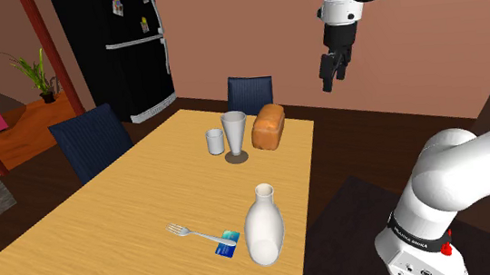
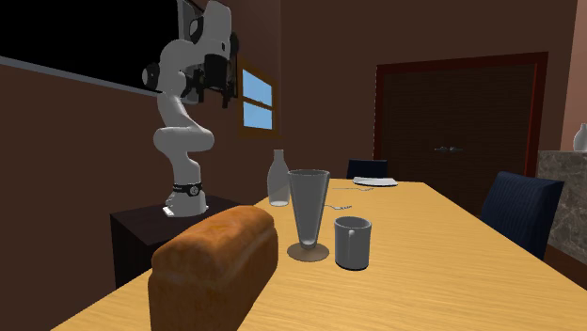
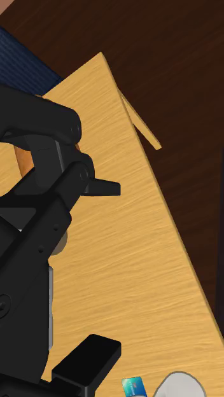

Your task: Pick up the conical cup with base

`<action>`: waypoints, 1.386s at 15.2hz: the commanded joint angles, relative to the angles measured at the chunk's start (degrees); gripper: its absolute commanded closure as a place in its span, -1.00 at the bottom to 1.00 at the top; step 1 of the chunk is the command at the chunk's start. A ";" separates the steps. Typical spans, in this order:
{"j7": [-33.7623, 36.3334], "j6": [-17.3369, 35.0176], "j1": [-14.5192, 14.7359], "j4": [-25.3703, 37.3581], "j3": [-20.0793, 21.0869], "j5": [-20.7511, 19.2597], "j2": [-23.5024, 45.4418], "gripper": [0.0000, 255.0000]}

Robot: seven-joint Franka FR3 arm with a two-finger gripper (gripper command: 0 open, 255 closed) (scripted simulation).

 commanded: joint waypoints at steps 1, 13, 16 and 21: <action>0.00 0.00 0.00 0.00 0.00 0.00 0.00 -1.00; 3.48 17.87 1.00 5.30 2.90 -0.62 22.12 -1.00; 4.42 21.15 1.14 8.35 3.61 -1.24 28.23 -1.00; 6.04 25.31 1.44 14.94 4.66 -2.74 38.67 -1.00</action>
